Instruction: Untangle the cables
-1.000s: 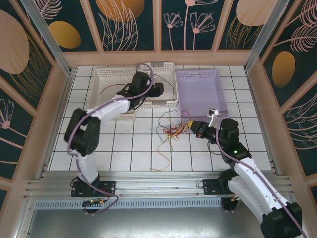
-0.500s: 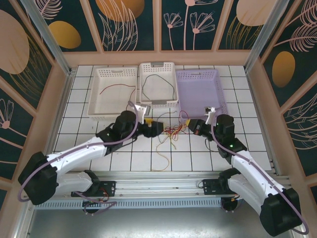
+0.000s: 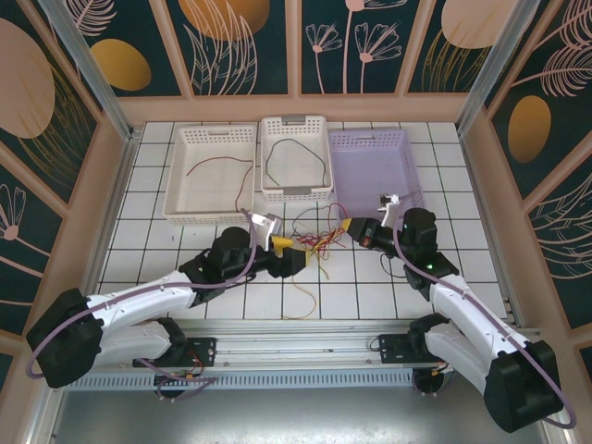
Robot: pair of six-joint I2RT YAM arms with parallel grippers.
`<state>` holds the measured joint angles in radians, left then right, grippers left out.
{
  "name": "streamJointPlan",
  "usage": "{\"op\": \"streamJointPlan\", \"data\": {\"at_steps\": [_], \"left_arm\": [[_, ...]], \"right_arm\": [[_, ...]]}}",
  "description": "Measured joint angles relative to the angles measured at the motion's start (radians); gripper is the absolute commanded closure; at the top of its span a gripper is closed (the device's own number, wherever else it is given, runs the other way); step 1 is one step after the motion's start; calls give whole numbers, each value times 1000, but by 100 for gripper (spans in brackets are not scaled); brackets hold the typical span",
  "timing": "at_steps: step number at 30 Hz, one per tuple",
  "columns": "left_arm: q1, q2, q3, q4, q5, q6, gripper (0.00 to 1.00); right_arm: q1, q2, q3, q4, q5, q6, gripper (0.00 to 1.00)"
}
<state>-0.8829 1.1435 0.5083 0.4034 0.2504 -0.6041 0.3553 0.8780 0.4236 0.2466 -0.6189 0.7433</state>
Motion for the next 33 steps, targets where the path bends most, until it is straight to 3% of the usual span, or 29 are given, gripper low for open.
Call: {"op": "streamJointPlan", "data": {"at_steps": [5, 9, 20, 23, 33], "left_arm": [[0, 12, 0, 29, -8, 8, 29], [0, 38, 0, 43, -6, 16, 48], [0, 39, 2, 80, 22, 23, 85], [-1, 29, 2, 91, 31, 18, 100], [-1, -82, -22, 85, 29, 23, 100]], "right_arm": [[2, 0, 0, 21, -36, 18, 100], [8, 0, 0, 29, -53, 22, 100], [13, 0, 0, 49, -63, 26, 100], [13, 0, 0, 51, -63, 26, 100], [16, 0, -10, 53, -63, 25, 100]]}}
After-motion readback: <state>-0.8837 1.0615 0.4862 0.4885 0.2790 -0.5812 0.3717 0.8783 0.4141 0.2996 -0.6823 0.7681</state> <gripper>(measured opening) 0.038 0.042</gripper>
